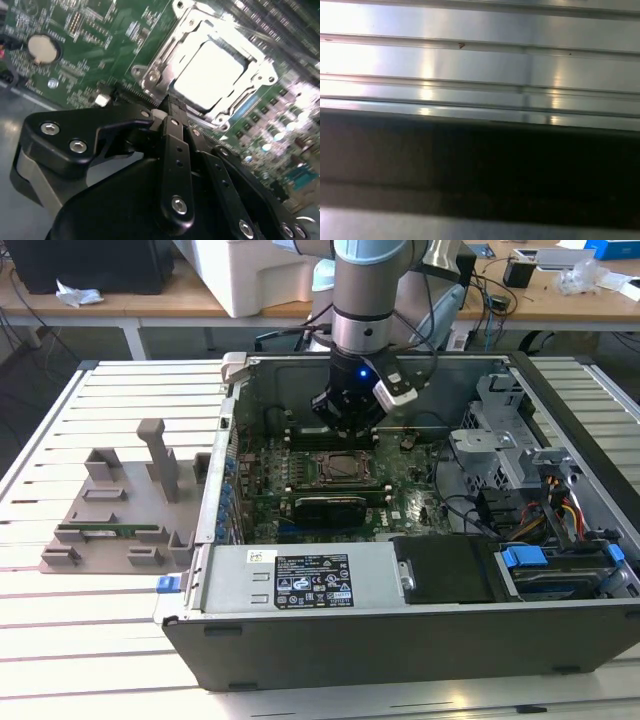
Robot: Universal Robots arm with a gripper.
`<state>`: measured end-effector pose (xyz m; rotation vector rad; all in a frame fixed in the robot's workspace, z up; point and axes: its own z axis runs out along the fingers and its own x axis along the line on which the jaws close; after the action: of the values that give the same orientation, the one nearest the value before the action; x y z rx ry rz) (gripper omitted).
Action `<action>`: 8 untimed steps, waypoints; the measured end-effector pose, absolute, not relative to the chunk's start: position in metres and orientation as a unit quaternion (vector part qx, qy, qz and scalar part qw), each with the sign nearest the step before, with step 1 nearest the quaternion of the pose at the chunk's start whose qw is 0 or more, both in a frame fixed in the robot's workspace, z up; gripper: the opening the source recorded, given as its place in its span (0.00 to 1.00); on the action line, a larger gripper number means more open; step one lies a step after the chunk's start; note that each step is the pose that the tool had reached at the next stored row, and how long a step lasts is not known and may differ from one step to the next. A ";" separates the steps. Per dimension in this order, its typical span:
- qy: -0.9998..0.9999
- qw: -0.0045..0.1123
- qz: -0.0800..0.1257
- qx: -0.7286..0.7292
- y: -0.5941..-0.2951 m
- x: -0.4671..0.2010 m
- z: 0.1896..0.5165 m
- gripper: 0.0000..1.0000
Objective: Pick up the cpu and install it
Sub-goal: 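Install the first cpu locking lever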
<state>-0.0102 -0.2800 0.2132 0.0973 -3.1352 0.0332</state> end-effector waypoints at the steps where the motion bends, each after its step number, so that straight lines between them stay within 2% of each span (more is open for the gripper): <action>1: -0.999 0.002 0.011 0.031 -0.283 -0.010 0.213 0.11; 8: -0.999 0.002 0.011 0.031 -0.306 -0.010 0.213 0.11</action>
<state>-0.0101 -0.3061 0.2132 0.0975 -3.1352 0.0345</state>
